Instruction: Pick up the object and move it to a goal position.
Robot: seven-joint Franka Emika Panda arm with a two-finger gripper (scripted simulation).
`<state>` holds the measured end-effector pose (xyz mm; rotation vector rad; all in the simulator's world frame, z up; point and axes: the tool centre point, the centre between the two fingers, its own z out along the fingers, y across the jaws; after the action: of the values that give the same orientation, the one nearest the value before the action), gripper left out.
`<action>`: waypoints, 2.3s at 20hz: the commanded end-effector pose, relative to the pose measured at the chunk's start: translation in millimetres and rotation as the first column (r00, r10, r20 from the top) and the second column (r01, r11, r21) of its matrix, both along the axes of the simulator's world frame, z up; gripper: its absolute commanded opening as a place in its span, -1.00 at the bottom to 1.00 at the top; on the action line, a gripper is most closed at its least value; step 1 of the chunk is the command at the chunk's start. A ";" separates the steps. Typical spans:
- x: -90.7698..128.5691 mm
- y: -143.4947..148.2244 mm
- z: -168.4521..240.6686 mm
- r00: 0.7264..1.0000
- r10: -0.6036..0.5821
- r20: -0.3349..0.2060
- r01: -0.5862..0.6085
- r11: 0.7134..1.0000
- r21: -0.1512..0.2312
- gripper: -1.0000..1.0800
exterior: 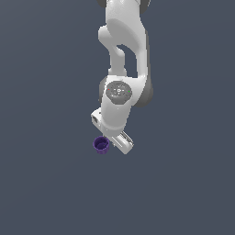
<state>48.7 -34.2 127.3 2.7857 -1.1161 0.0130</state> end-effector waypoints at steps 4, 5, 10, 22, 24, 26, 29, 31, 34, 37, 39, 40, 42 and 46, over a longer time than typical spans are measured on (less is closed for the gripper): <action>5.9 -7.5 -7.9 0.990 -0.140 0.013 0.141 0.989 -0.037 0.23; 7.0 -8.7 -9.3 0.986 -0.165 0.017 0.166 0.985 -0.044 0.23; 12.2 -15.0 -15.8 0.958 -0.285 0.040 0.287 0.955 -0.077 0.23; 22.3 -25.9 -26.6 0.863 -0.493 0.110 0.504 0.854 -0.132 0.23; 23.3 -26.8 -27.4 0.852 -0.510 0.119 0.523 0.841 -0.136 0.23; 24.1 -27.5 -28.1 0.842 -0.524 0.125 0.538 0.832 -0.139 0.23; 24.8 -28.2 -28.8 0.833 -0.537 0.132 0.552 0.822 -0.142 0.23; 25.0 -28.3 -29.0 0.831 -0.540 0.134 0.556 0.819 -0.143 0.23; 24.8 -28.2 -29.4 0.833 -0.538 0.133 0.553 0.821 -0.142 0.23; 24.3 -30.1 -36.6 0.832 -0.538 0.133 0.553 0.821 -0.142 0.23; 23.3 -33.2 -45.8 0.831 -0.540 0.133 0.555 0.820 -0.143 0.23; 22.9 -34.5 -50.1 0.831 -0.540 0.134 0.556 0.819 -0.143 0.23; 22.2 -36.1 -55.8 0.830 -0.541 0.134 0.556 0.819 -0.143 0.23; 21.9 -36.7 -57.7 0.830 -0.541 0.134 0.557 0.818 -0.143 -1.00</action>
<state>70.3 -71.0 69.8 2.2282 -1.8055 0.1639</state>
